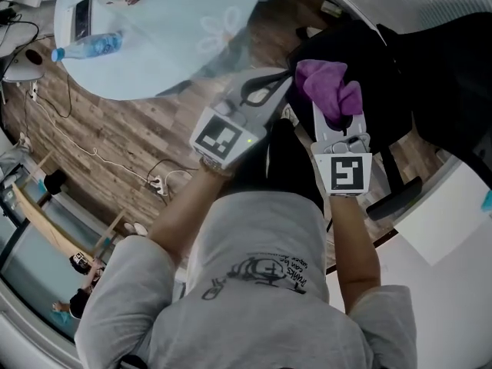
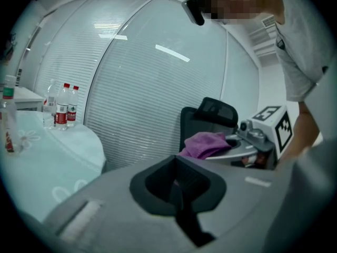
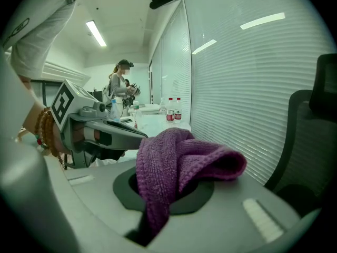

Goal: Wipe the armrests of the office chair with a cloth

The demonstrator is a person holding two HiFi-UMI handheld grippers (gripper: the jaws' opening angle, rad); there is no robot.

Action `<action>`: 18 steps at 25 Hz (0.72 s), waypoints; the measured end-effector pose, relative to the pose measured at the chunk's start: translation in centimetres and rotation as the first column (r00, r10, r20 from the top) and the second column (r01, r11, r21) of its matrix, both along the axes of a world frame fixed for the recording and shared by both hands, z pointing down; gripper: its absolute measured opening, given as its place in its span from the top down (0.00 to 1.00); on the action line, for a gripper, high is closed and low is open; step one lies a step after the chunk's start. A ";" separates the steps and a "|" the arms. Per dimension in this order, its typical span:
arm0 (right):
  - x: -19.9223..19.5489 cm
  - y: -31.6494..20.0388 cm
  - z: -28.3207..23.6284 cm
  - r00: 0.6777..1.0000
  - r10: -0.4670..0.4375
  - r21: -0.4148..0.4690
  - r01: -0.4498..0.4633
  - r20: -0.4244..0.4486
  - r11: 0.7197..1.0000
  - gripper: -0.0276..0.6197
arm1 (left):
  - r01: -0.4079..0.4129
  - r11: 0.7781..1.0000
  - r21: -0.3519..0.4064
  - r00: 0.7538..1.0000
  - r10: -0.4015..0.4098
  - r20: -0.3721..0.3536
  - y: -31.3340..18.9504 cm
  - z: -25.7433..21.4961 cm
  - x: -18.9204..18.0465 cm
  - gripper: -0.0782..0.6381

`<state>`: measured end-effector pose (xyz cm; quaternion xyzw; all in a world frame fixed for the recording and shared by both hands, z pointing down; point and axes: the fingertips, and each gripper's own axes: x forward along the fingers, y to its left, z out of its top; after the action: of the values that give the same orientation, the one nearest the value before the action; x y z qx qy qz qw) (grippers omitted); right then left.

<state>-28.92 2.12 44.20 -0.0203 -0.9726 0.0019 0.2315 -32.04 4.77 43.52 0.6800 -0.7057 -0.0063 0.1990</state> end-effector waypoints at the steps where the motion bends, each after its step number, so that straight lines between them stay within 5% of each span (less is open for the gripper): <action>1: -0.2 0.0 0.7 1.000 -0.006 0.004 0.006 -0.003 1.000 0.91 | 0.002 1.000 -0.003 1.000 -0.002 0.002 0.0 0.6 -0.1 0.89; 14: -1.9 0.8 10.3 0.979 -0.092 0.008 0.095 -0.179 0.995 0.91 | 0.013 0.999 -0.047 1.000 -0.013 -0.011 0.5 5.7 -0.8 0.89; 18: -1.8 1.0 11.5 0.979 -0.103 0.016 0.107 -0.174 0.994 0.91 | 0.011 0.999 -0.041 1.000 -0.012 -0.019 0.4 6.1 -0.9 0.89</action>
<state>-30.76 3.11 55.71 -0.0683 -0.9464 -0.0211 0.3149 -32.95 5.15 49.57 0.6715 -0.7078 0.0004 0.2195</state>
